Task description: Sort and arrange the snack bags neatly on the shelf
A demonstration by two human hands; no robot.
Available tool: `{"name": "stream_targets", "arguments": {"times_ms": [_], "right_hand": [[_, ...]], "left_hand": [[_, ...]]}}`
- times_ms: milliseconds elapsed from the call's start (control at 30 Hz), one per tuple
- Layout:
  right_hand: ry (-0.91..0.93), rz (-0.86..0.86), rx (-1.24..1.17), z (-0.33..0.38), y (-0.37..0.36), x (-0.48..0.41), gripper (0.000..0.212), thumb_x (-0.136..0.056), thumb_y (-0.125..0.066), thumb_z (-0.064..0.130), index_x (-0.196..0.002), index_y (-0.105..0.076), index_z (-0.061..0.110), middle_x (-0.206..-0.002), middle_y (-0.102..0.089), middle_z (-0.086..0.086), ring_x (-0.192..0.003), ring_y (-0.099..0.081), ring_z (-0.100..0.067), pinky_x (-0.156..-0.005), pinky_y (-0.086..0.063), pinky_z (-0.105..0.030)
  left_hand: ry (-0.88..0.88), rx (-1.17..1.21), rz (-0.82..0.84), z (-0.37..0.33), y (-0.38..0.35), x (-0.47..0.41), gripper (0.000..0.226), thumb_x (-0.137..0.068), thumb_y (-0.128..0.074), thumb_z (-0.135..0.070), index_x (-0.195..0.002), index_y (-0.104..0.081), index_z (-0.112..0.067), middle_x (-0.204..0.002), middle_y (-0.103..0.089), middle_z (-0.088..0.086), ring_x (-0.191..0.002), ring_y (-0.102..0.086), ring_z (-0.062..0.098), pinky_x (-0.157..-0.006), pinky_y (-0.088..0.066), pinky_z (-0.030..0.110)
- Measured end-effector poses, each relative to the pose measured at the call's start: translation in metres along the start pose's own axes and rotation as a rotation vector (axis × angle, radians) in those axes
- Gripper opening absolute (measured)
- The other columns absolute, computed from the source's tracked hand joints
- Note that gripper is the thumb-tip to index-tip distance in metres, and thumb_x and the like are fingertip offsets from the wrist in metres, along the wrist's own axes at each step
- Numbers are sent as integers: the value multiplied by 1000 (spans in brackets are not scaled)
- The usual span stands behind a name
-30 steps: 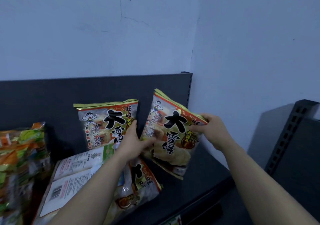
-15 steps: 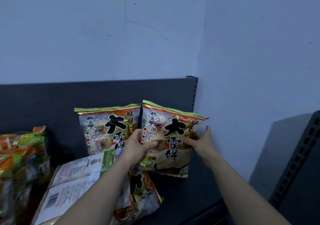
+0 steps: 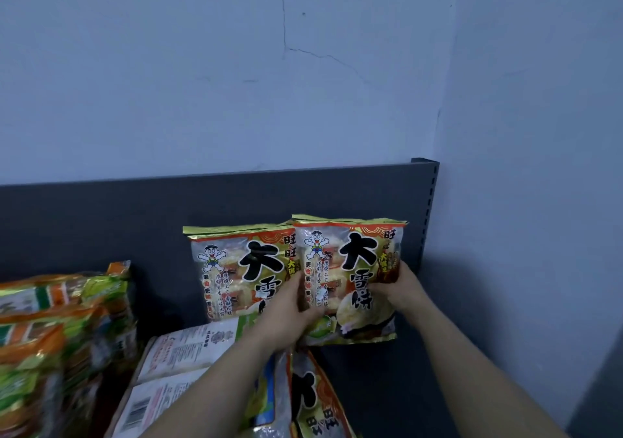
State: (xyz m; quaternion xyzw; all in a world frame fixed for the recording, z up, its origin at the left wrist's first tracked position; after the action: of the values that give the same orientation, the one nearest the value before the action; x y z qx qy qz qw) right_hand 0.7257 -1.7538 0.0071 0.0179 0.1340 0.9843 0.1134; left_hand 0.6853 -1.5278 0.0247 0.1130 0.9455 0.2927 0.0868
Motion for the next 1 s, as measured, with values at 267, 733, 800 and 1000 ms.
{"name": "stream_targets", "arguments": {"times_ms": [267, 733, 800, 1000], "right_hand": [[37, -46, 49, -19, -13, -11, 70, -75, -74, 13, -136, -40, 23, -117, -63, 0, -110, -60, -21, -98, -47, -43], [100, -133, 241, -8, -32, 65, 41, -79, -75, 21, -110, -49, 17, -117, -57, -7, -101, -57, -19, -79, -49, -31], [97, -58, 243, -7, -51, 80, 34, -84, -71, 18, -108, -47, 17, -109, -57, 0, -97, -55, -15, -75, -43, -27], [82, 68, 246, -8, -83, 110, 43, -91, -66, 23, -130, -53, 10, -120, -56, -6, -103, -49, -16, -84, -39, -27]], "left_hand": [[17, -167, 10, 7, 3, 6, 78, -93, -63, -29, -154, -15, -15, -155, -32, -2, -134, -36, 10, -105, -28, 20], [42, -593, 90, 74, 37, 136, 137, -51, -73, -78, -154, 5, -34, -161, 9, -10, -148, 6, 14, -121, 0, 37], [-23, -666, -28, 75, 41, 139, 114, -72, -69, -65, -155, 2, -31, -162, 6, -6, -149, 3, 16, -121, -2, 36], [-302, -562, -318, 51, 72, 155, 59, -83, -52, -37, -137, -54, -16, -137, -57, 1, -123, -57, 20, -103, -43, 33]]}}
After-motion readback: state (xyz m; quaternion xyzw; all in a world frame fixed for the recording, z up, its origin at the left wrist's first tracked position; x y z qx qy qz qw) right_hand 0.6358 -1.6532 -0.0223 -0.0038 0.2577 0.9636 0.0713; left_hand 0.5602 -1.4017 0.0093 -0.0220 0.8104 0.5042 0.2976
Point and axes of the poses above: each hand's wrist, its own x-axis away from the middle knuckle, its own y-axis out of the back of the hand, z = x × y, the point moved 9 cm from there along -x, towards the middle knuckle
